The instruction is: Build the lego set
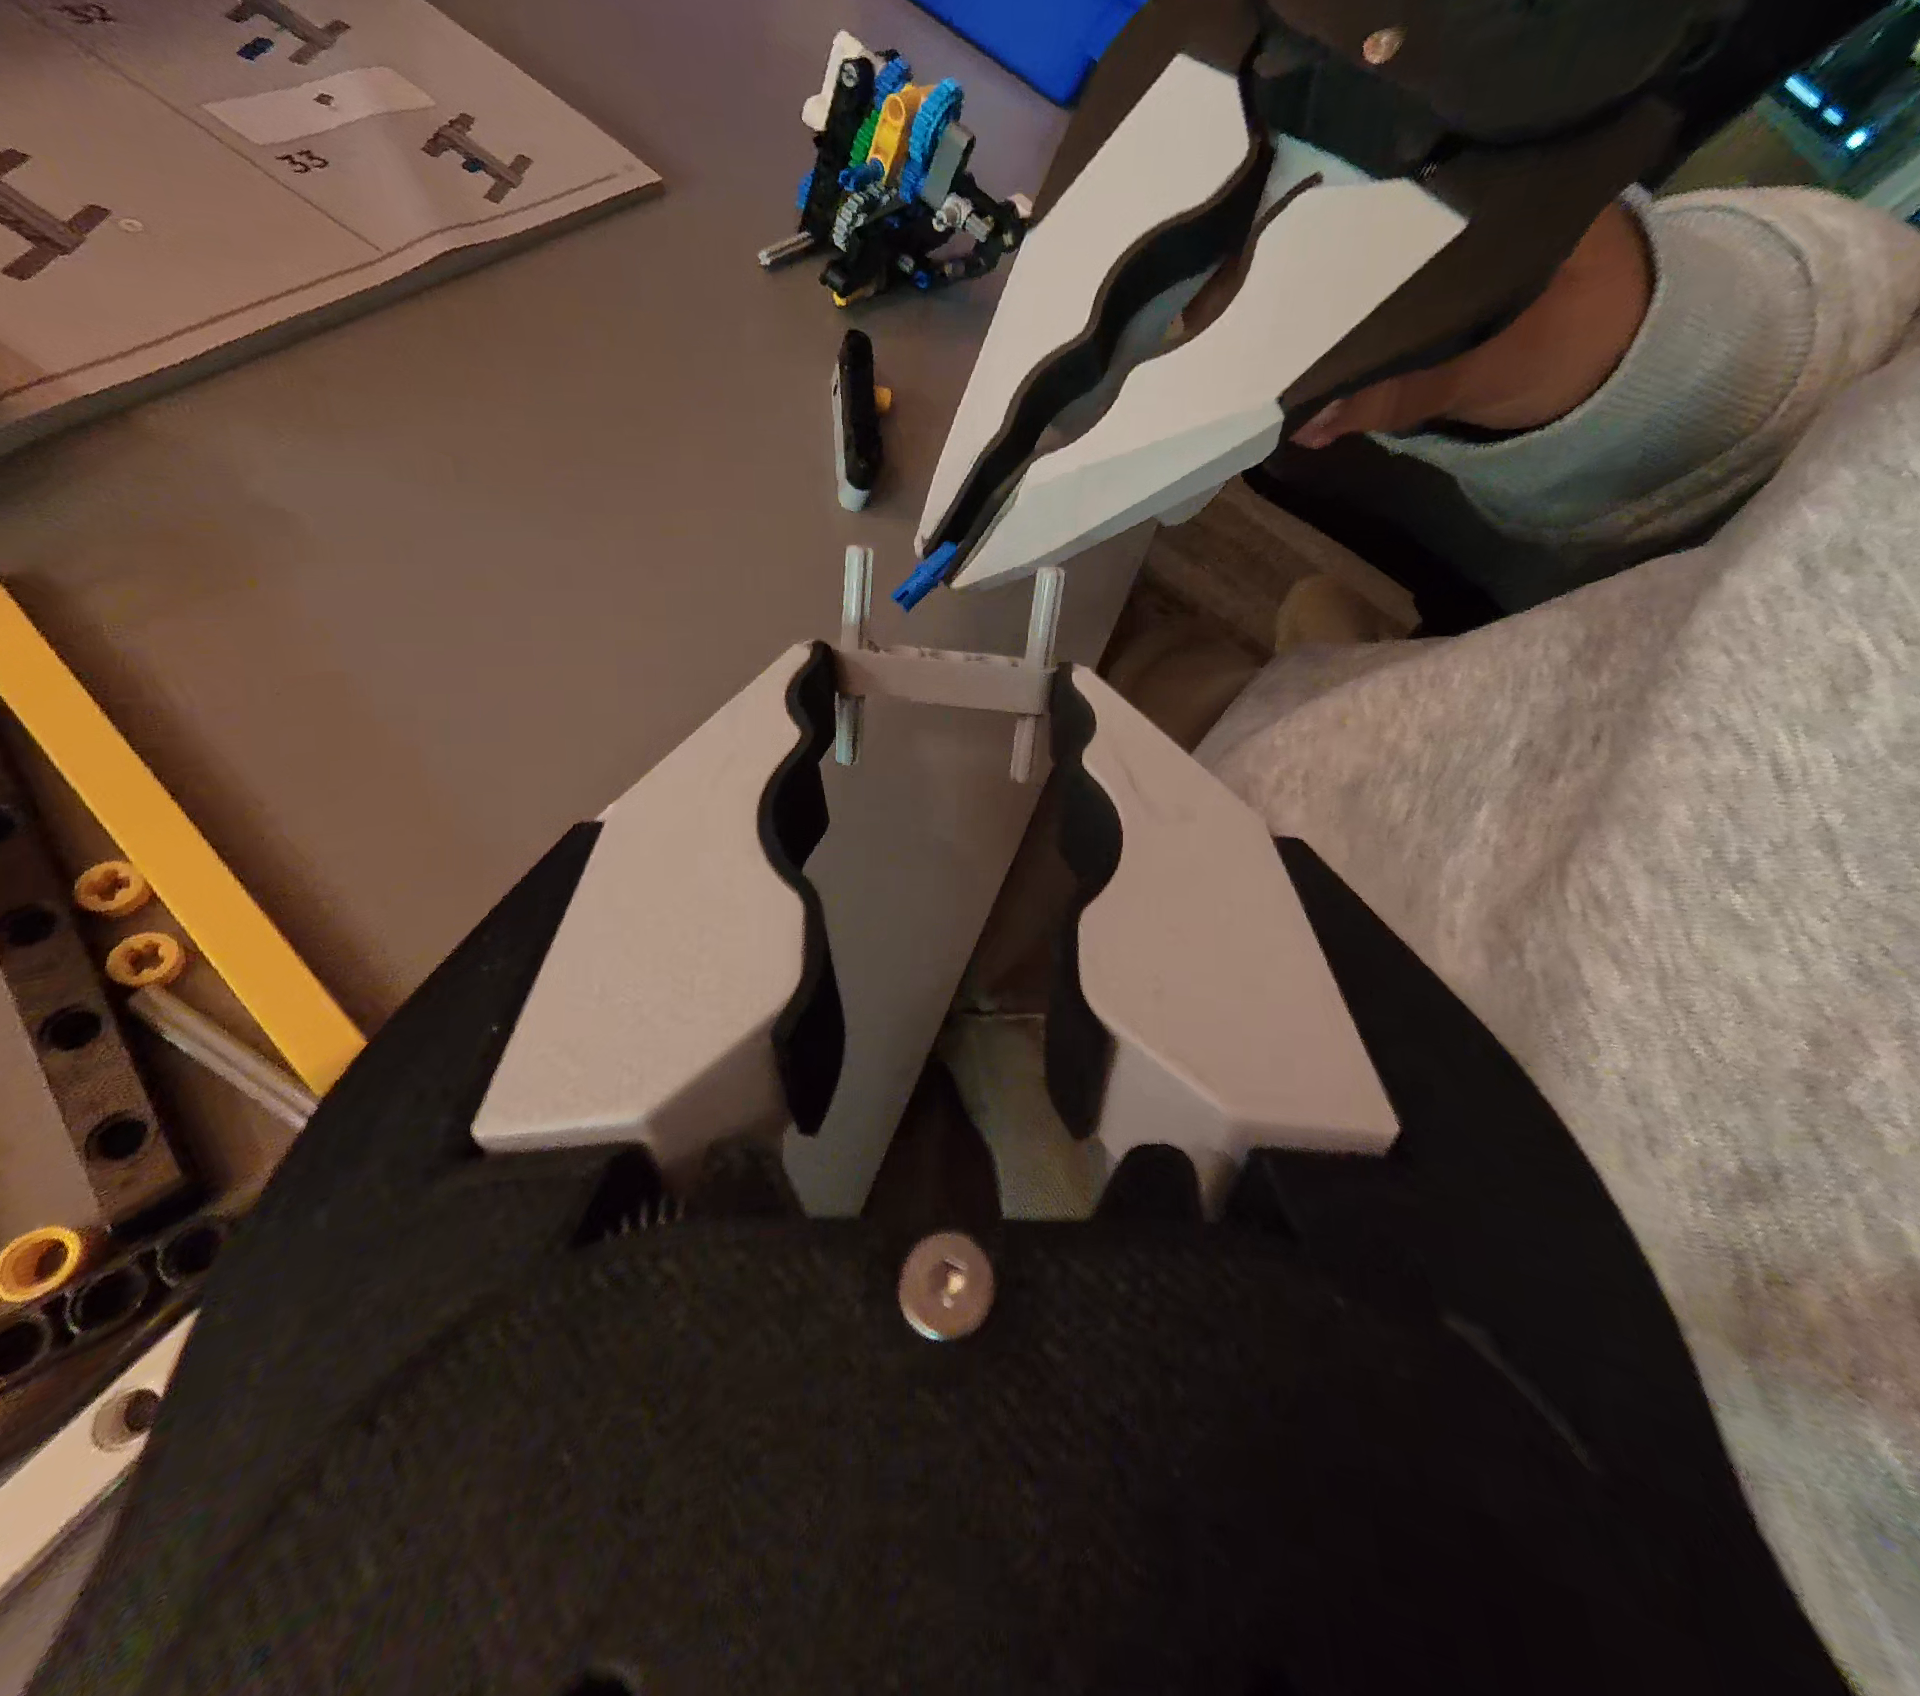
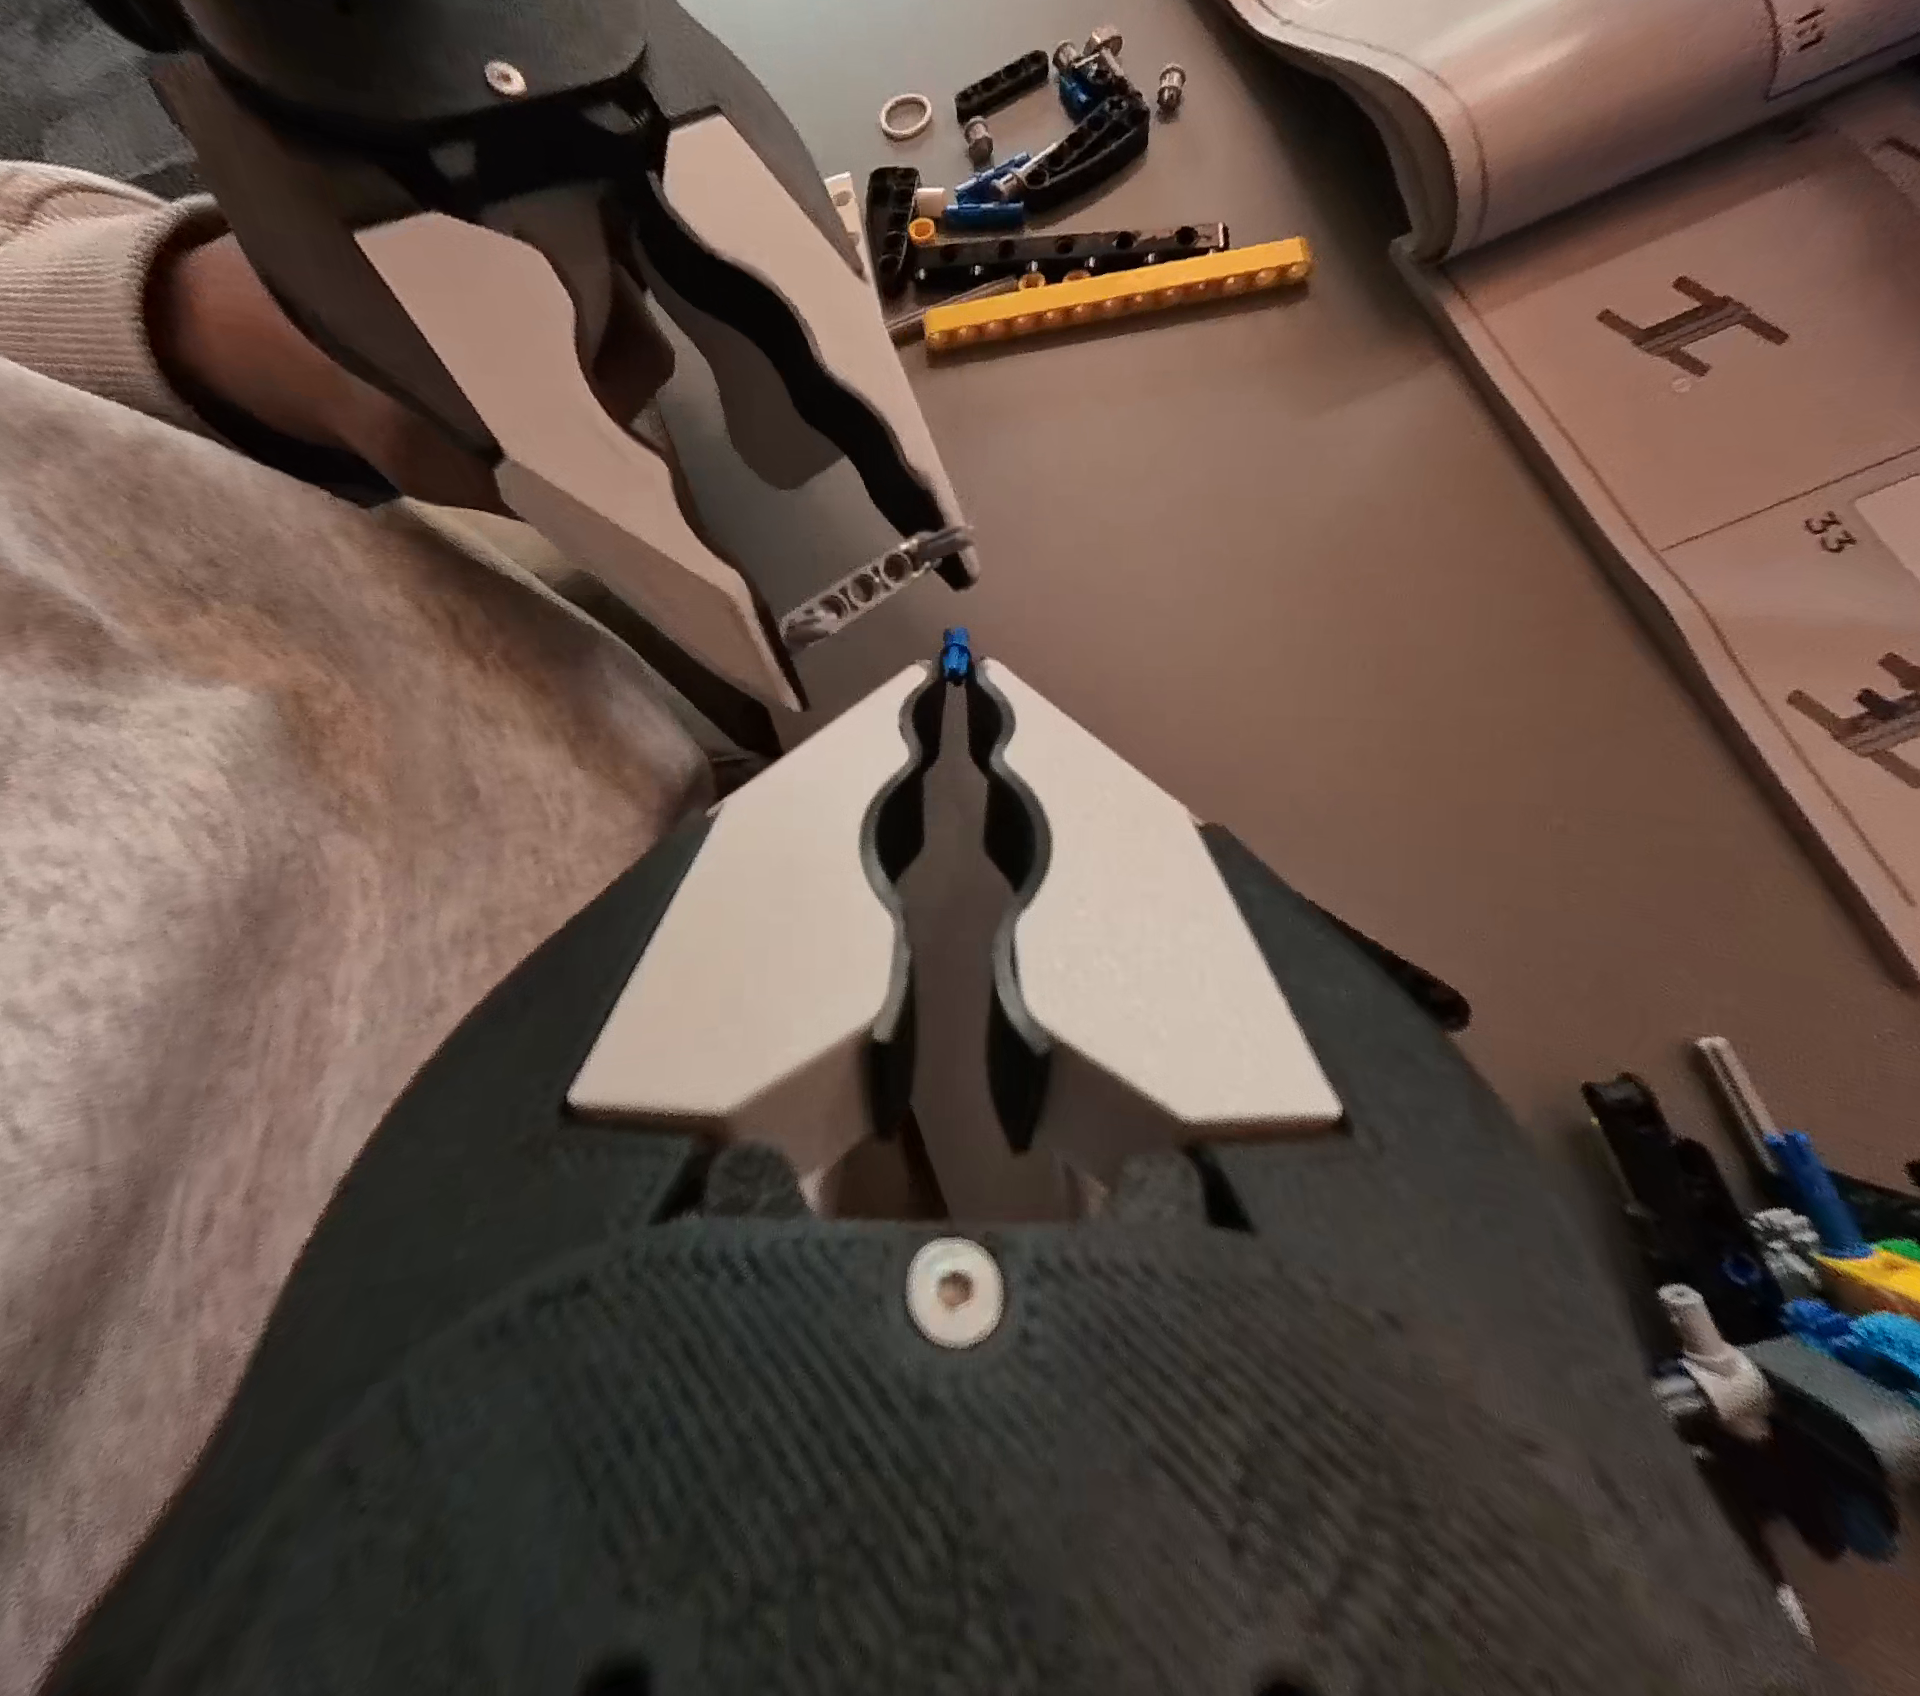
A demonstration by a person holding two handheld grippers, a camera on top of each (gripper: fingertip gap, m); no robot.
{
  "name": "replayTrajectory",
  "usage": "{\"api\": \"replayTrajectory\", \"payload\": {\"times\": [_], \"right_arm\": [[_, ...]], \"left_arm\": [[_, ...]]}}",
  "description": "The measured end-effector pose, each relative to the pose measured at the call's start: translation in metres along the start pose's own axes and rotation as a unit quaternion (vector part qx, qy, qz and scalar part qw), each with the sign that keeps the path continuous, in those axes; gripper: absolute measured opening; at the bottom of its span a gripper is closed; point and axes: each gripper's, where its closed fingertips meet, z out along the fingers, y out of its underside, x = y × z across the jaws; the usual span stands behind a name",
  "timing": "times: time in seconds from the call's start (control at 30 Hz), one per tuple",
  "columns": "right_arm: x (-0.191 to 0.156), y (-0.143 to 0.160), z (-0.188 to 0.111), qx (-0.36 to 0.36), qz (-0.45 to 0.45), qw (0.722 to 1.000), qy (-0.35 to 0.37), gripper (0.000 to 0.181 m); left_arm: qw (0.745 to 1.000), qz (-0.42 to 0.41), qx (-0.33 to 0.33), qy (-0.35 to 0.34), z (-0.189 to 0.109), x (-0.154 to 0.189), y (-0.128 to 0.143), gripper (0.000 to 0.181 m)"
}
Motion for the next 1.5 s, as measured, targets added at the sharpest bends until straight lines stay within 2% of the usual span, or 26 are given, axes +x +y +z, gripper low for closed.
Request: {"api": "replayTrajectory", "payload": {"times": [0.17, 0.33, 0.43, 0.63, 0.87, 1.5], "right_arm": [[-0.009, -0.002, -0.007, -0.013, -0.061, 0.998, -0.021, 0.002], [-0.024, -0.003, -0.015, -0.04, -0.098, 0.988, -0.109, 0.003], [-0.022, 0.001, -0.016, -0.077, -0.128, 0.981, -0.12, 0.003], [-0.026, 0.012, -0.009, -0.119, -0.145, 0.973, -0.136, 0.003], [-0.03, 0.02, -0.01, -0.145, -0.142, 0.971, -0.127, 0.003], [-0.046, 0.037, -0.018, -0.22, -0.137, 0.956, -0.14, 0.003]], "left_arm": [[0.999, 0.042, -0.024, -0.014, 0.003, 0.002, 0.006, 0.039], [0.985, 0.146, -0.078, -0.042, 0.009, 0.007, 0.019, 0.039], [0.979, 0.178, -0.089, -0.052, 0.013, 0.011, 0.021, 0.039], [0.98, 0.181, -0.069, -0.049, 0.012, 0.015, 0.016, 0.039], [0.977, 0.19, -0.081, -0.06, 0.019, 0.018, 0.023, 0.039], [0.988, 0.141, -0.058, -0.031, 0.022, 0.042, 0.033, 0.039]]}}
